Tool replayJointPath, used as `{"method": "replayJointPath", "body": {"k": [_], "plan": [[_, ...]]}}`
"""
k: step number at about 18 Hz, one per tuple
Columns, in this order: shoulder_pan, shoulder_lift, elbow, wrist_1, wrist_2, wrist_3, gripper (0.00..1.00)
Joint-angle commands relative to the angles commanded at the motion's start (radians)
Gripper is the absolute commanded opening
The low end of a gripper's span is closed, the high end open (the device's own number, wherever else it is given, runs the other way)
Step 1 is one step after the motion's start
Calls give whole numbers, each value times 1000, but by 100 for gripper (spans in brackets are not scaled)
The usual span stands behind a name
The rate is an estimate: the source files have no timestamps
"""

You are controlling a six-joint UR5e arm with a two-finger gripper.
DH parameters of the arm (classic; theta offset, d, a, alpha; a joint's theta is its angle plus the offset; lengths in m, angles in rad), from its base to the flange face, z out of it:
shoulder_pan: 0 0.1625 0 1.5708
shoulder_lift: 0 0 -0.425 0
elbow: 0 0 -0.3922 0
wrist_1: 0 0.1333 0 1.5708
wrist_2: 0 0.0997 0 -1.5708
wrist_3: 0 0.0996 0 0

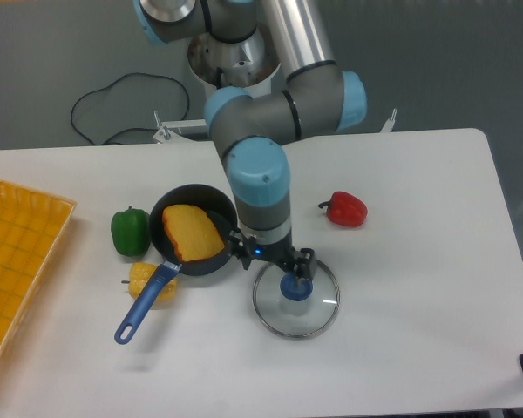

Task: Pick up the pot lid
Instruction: 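Move the gripper from the frying pan over the glass lid's blue knob, then lower the gripper onto the blue knob and close on it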

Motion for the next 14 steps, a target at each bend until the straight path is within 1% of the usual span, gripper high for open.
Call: {"method": "replayJointPath", "body": {"k": [5,14], "plan": [[9,-49,44,-2,5,-3,100],[31,-84,48,-3,11,5,100]]}}
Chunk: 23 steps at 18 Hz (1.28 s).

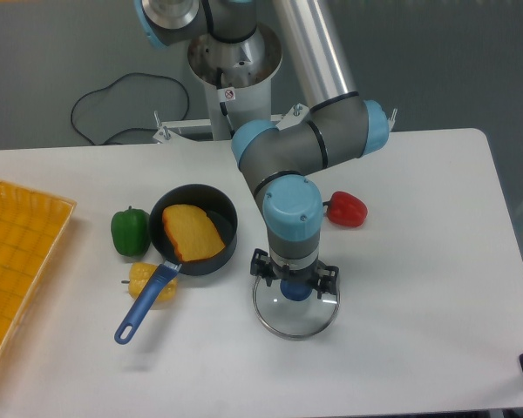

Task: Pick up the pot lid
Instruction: 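Lower the gripper onto the blue knob and close on it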

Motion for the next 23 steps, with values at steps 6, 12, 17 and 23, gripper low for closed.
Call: {"method": "replayJointPath", "body": {"k": [6,12,17,23], "plan": [[2,-6,-5,0,5,-3,100],[2,-12,-8,0,2,-2,100],[0,-18,-11,2,2,0,100],[0,-25,-11,0,3,-3,100]]}}
